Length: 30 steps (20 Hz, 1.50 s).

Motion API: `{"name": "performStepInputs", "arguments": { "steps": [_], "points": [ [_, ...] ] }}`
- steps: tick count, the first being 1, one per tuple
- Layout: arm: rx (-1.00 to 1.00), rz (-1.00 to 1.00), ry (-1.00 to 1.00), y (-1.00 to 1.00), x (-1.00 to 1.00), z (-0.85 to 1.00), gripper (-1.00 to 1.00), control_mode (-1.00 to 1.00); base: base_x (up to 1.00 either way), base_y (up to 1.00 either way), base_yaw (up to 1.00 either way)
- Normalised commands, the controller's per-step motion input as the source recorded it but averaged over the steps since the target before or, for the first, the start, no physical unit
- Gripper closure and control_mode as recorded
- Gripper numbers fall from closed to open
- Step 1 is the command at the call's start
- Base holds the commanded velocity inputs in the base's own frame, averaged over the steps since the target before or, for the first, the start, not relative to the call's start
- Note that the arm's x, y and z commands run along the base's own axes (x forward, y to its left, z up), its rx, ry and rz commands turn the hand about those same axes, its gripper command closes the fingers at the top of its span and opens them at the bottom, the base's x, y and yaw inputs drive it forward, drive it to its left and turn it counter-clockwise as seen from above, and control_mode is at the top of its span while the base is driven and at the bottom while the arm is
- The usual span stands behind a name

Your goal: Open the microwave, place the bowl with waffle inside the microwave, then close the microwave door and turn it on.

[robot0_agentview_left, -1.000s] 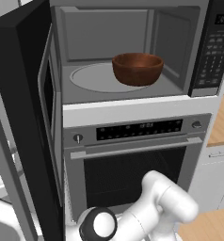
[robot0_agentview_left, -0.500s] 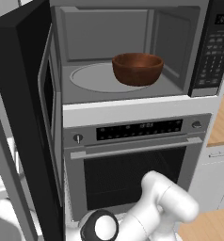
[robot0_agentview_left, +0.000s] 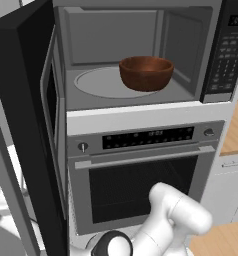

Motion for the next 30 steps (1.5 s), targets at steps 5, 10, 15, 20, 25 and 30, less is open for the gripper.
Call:
{"name": "performStepInputs", "arguments": {
  "steps": [5, 10, 15, 20, 25, 30],
  "points": [
    [0.0, -0.05, -0.09, -0.14, -0.1, 0.16, -1.0, -1.0, 0.0, 0.0, 0.0],
    [0.0, -0.01, -0.06, -0.08, -0.01, 0.13, -1.0, -1.0, 0.0, 0.0, 0.0],
    [-0.02, -0.01, -0.08, 0.0, 0.0, 0.04, -1.0, -1.0, 0.0, 0.0, 0.0],
    [-0.08, -0.02, -0.07, 0.0, 0.0, 0.05, -1.0, -1.0, 0.0, 0.0, 0.0],
    [-0.09, -0.04, -0.05, 0.0, 0.0, 0.02, -1.0, -1.0, 0.0, 0.0, 0.0],
    [-0.11, -0.04, -0.03, 0.0, 0.0, 0.0, -1.0, -1.0, 0.0, 0.0, 0.0]
  ]
}}
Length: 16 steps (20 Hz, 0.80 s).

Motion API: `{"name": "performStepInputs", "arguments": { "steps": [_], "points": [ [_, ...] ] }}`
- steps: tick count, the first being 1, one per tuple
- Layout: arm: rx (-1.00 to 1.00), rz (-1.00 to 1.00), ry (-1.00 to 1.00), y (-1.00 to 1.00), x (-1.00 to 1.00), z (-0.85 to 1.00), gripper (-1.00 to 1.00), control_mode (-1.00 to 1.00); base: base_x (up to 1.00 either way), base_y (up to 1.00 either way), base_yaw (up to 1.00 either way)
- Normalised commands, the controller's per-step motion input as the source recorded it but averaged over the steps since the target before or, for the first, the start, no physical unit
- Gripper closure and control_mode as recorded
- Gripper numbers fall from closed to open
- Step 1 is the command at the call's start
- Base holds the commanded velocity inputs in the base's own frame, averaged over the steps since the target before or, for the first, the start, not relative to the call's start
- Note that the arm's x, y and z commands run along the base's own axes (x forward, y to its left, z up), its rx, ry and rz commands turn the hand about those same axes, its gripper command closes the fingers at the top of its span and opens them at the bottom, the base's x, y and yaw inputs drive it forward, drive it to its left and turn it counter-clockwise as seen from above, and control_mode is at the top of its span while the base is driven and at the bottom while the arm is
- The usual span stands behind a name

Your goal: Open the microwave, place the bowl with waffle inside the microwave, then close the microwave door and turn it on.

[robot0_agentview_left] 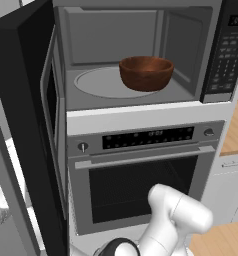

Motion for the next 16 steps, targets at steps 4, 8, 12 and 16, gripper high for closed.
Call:
{"name": "performStepInputs", "arguments": {
  "steps": [4, 8, 12, 16],
  "points": [
    [-0.09, -0.05, 0.0, 0.04, 0.0, 0.0, -1.0, -1.0, 0.0, 0.0, 0.0],
    [-0.06, -0.04, -0.01, 0.04, 0.01, 0.0, -1.0, -1.0, 0.0, 0.0, 0.0],
    [0.0, -0.01, -0.03, -0.25, 0.0, 0.0, -1.0, -1.0, 0.0, 0.0, 0.0],
    [0.0, 0.0, 0.0, -0.48, 0.0, 0.0, -1.0, -1.0, 0.0, 0.0, 0.0]
  ]
}}
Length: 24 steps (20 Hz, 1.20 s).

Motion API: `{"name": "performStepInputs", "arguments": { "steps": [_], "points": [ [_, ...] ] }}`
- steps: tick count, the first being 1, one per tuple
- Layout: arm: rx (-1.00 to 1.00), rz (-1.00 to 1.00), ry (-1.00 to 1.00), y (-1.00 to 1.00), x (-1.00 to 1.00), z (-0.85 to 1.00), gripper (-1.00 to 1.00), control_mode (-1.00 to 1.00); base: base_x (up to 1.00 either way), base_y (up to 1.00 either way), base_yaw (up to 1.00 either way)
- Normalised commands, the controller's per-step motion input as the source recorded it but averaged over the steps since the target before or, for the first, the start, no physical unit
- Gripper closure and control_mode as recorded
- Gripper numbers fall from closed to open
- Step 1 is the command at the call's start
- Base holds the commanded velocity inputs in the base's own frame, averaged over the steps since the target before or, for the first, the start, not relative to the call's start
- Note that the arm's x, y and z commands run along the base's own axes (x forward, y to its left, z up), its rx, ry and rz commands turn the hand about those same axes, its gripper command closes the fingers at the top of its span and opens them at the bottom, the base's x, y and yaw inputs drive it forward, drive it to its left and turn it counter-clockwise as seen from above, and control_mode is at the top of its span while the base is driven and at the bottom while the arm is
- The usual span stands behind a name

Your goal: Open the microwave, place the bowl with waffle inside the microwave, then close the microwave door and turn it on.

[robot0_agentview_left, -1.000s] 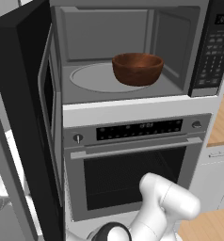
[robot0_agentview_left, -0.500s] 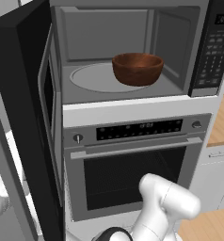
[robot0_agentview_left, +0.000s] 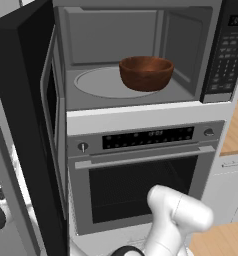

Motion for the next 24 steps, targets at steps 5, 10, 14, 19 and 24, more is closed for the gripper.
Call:
{"name": "performStepInputs", "arguments": {
  "steps": [5, 10, 14, 19, 24],
  "points": [
    [0.0, 0.06, -0.01, -0.5, 0.0, 0.04, -1.0, -1.0, 0.0, 0.0, 0.0],
    [0.0, 0.09, 0.0, -0.49, 0.0, 0.09, -1.0, -1.0, 0.0, 0.0, 0.0],
    [0.0, 0.15, 0.0, -0.49, 0.0, 0.13, -1.0, -1.0, 0.0, 0.0, 0.0],
    [0.02, 0.18, 0.0, -0.46, 0.01, 0.1, -1.0, -1.0, 0.0, 0.0, 0.0],
    [0.03, 0.19, 0.0, -0.47, 0.04, 0.09, -1.0, -1.0, 0.0, 0.0, 0.0]
  ]
}}
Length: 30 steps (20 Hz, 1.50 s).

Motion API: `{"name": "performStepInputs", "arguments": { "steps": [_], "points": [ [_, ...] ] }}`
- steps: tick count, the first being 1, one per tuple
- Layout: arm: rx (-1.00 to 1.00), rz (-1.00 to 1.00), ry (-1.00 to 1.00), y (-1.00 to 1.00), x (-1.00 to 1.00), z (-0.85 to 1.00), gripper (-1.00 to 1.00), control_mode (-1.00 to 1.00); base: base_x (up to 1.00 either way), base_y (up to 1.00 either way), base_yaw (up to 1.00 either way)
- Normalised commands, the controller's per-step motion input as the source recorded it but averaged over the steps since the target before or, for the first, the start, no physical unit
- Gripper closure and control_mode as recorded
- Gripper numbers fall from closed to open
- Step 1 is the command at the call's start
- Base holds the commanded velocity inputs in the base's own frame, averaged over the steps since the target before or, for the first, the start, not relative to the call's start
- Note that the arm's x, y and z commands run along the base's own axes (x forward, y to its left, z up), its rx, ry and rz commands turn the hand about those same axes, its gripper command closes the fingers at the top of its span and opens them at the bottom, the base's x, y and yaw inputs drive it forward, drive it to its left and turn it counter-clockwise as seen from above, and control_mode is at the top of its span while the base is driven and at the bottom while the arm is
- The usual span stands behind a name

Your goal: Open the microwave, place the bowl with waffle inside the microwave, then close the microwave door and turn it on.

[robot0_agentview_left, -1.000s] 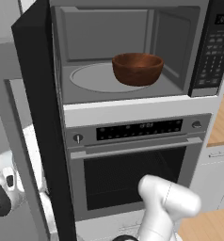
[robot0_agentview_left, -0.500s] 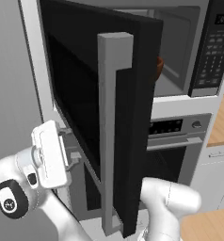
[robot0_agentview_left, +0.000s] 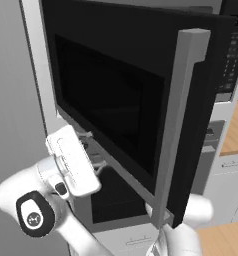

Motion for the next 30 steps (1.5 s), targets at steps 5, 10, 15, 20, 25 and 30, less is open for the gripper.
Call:
{"name": "performStepInputs", "arguments": {
  "steps": [5, 10, 15, 20, 25, 30],
  "points": [
    [0.04, 0.2, 0.0, -0.42, 0.08, 0.03, -1.0, -1.0, 0.0, 0.0, 0.0],
    [0.03, 0.17, 0.0, -0.36, 0.05, 0.06, -1.0, -1.0, 0.0, 0.0, 0.0],
    [0.01, 0.05, 0.08, -0.2, 0.0, 0.3, -1.0, -1.0, 0.0, 0.0, 0.0],
    [0.0, 0.02, 0.16, -0.29, 0.01, 0.32, -1.0, -1.0, 0.0, 0.0, 0.0],
    [0.01, 0.08, 0.18, -0.49, 0.1, 0.18, -1.0, -1.0, 0.0, 0.0, 0.0],
    [0.02, 0.18, 0.16, -0.59, 0.25, 0.05, -1.0, -1.0, 0.0, 0.0, 0.0]
  ]
}}
